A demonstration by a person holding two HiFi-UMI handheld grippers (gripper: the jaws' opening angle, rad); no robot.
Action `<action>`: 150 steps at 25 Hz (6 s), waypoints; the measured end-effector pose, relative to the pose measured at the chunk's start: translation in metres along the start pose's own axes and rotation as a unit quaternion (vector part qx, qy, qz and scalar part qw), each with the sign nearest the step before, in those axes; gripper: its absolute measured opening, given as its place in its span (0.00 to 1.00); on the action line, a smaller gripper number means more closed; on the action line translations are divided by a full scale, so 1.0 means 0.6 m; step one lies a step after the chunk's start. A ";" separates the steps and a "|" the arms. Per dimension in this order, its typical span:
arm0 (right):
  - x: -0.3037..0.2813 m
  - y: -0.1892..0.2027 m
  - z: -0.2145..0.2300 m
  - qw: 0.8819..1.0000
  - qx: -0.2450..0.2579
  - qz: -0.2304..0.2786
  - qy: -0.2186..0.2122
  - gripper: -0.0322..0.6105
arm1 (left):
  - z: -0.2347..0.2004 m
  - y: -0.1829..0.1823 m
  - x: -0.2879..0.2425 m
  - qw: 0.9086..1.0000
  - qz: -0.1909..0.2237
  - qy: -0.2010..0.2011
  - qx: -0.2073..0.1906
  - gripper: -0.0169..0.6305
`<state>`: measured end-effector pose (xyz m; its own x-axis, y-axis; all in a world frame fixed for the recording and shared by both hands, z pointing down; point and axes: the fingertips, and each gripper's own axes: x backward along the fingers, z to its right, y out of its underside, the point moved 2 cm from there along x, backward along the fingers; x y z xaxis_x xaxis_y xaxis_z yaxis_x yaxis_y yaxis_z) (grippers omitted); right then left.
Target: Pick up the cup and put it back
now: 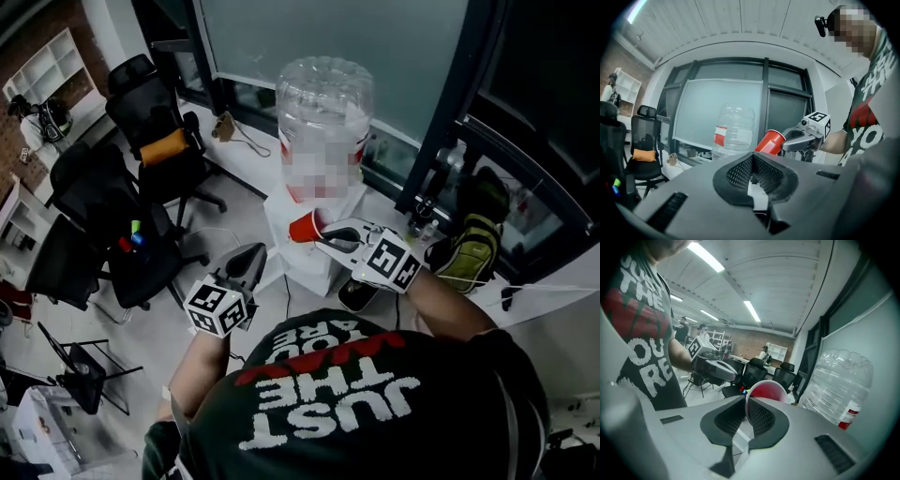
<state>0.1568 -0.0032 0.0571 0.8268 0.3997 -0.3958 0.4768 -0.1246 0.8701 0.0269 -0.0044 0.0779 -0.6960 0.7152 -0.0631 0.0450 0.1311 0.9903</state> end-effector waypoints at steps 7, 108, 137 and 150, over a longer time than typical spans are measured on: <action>0.016 0.030 -0.003 1.000 0.000 -0.002 -0.019 0.12 | 0.025 0.028 -0.020 1.000 -0.019 -0.007 0.021 0.04; -0.902 1.519 -0.042 0.882 -0.073 -0.451 0.120 0.30 | -0.400 1.441 -0.184 0.983 -0.151 0.011 0.108 0.04; -0.617 0.867 -0.367 0.953 -0.080 -0.178 -0.231 0.11 | -0.300 1.022 -0.073 0.967 -0.103 -0.147 0.180 0.04; -0.335 0.383 -0.114 0.970 -0.129 -0.054 -0.200 0.11 | -0.176 0.460 -0.065 0.976 -0.086 -0.159 0.125 0.04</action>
<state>0.0794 -0.0500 0.3569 0.8504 0.0069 -0.5261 0.5193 0.1501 0.8413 -0.0093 -0.0683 0.3668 -0.4534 0.8392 -0.3003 0.1485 0.4033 0.9029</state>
